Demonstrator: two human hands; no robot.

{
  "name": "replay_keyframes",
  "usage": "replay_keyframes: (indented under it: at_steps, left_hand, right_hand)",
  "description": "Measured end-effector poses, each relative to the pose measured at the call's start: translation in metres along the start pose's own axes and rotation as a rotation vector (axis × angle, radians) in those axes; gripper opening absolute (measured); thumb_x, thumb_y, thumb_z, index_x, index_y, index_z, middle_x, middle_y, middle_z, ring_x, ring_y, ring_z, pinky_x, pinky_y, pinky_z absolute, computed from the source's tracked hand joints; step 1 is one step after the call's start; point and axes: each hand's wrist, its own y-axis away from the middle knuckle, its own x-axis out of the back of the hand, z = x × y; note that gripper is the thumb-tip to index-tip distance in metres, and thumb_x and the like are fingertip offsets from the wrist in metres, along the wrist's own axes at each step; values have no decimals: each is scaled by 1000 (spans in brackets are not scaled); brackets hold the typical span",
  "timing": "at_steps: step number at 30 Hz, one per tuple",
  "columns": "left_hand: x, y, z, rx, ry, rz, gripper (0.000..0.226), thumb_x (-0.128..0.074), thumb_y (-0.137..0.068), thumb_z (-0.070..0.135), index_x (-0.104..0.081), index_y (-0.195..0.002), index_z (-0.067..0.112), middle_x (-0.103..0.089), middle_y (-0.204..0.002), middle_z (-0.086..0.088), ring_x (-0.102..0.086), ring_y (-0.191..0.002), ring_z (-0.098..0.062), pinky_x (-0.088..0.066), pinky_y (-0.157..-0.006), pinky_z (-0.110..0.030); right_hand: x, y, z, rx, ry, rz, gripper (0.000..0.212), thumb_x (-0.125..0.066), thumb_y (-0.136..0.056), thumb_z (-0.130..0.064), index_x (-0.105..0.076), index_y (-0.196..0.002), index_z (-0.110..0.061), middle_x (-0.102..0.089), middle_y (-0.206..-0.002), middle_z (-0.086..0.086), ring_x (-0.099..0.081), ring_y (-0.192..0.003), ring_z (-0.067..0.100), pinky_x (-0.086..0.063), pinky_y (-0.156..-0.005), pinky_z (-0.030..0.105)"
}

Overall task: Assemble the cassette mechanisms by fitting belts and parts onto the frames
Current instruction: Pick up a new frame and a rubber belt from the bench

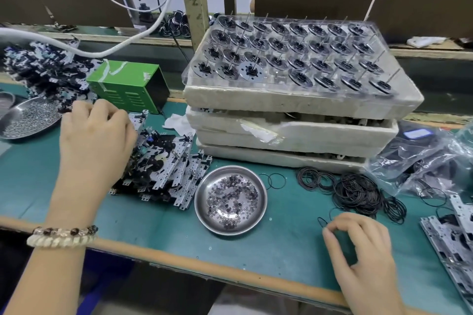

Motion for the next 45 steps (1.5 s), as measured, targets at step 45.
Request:
replay_keyframes:
  at_steps: [45]
  left_hand:
    - [67, 65, 216, -18, 913, -563, 24, -35, -103, 43, -49, -121, 35, -37, -116, 26, -54, -84, -1, -42, -82, -22]
  right_hand:
    - [16, -6, 20, -429, -435, 301, 14, -73, -80, -4, -70, -82, -18, -71, -90, 11, -70, -78, 21, -57, -74, 28]
